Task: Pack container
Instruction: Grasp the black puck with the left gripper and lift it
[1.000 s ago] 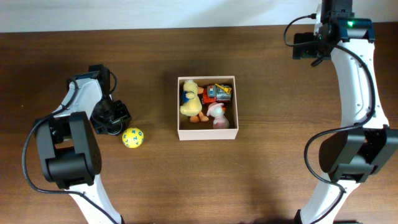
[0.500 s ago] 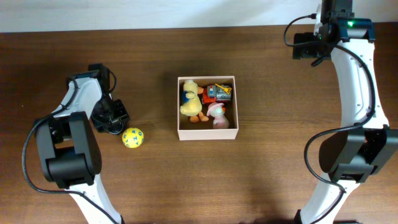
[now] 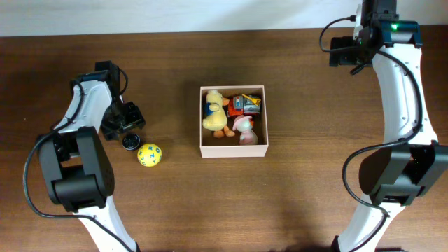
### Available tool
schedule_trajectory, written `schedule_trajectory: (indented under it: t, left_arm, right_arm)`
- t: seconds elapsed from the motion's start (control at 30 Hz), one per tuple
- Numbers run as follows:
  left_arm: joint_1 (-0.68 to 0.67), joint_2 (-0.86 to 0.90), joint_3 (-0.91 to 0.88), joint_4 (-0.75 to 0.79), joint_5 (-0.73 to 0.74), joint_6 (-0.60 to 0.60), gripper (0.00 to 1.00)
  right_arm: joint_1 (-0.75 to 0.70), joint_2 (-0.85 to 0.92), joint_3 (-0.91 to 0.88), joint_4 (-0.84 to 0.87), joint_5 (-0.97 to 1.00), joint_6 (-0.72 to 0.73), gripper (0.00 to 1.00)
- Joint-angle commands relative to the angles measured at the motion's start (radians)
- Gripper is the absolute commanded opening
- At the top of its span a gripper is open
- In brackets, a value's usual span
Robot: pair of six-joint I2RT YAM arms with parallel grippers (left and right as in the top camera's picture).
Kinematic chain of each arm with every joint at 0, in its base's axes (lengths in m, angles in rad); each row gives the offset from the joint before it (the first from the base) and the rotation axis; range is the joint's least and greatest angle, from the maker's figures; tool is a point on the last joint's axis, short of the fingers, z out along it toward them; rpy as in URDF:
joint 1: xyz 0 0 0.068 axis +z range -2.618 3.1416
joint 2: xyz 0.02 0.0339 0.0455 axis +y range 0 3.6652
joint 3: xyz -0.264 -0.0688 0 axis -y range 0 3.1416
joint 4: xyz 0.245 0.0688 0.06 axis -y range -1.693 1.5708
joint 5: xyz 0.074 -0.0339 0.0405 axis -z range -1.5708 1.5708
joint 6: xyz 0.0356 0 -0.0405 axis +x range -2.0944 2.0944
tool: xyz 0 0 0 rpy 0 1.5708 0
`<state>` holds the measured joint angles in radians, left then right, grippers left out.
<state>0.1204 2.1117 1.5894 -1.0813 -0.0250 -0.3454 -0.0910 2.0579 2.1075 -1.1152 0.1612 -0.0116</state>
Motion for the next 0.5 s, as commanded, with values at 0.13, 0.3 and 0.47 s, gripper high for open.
schedule_trajectory:
  t: [0.13, 0.3, 0.47]
  left_arm:
    - [0.007, 0.010, 0.013, -0.045, 0.003, 0.002, 0.83]
    - [0.007, 0.014, -0.019, -0.033, 0.003, 0.002, 0.84]
    - [0.007, 0.016, -0.065, 0.018, 0.003, 0.002, 0.85]
  right_arm:
    - [-0.002, -0.042, 0.018, 0.000, 0.015, -0.003, 0.99]
    - [-0.002, -0.042, 0.018, 0.000, 0.015, -0.003, 0.99]
    - [-0.002, -0.042, 0.018, 0.000, 0.015, -0.003, 0.99]
